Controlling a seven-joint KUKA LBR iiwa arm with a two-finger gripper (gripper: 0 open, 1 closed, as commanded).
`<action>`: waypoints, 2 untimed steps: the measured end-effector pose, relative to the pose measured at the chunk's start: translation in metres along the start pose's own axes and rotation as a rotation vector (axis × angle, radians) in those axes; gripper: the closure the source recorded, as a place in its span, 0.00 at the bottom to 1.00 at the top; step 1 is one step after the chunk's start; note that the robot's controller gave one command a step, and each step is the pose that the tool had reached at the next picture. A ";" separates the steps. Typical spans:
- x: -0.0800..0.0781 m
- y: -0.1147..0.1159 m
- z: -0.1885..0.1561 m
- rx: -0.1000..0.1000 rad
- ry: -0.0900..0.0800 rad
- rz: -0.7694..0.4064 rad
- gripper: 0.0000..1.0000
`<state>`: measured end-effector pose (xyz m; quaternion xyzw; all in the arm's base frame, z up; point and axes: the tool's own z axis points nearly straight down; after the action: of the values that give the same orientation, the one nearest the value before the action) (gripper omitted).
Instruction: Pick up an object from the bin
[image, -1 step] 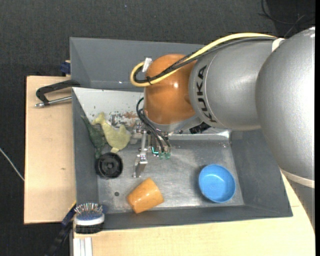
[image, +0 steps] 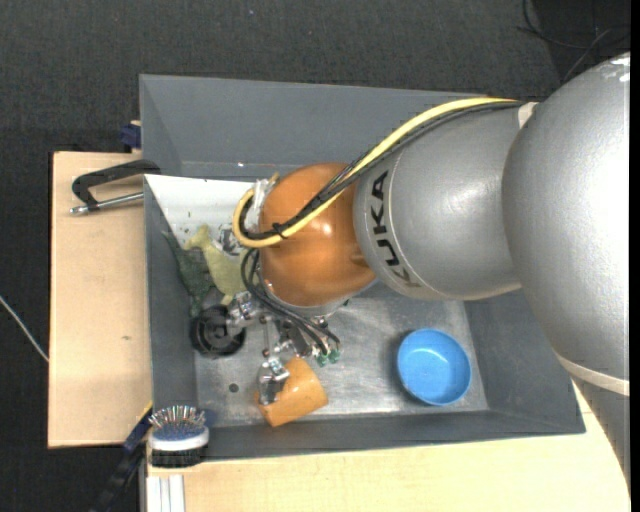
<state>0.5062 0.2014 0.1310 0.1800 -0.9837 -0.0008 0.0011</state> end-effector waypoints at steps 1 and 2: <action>0.029 -0.061 0.018 0.003 0.000 -0.083 0.00; 0.033 -0.107 0.058 0.001 -0.006 -0.379 0.00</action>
Offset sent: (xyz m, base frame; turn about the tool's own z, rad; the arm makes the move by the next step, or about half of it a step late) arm -0.0065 -0.0656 -0.0185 -0.0855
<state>0.5134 0.0901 0.0726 0.3620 -0.9322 -0.0012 -0.0020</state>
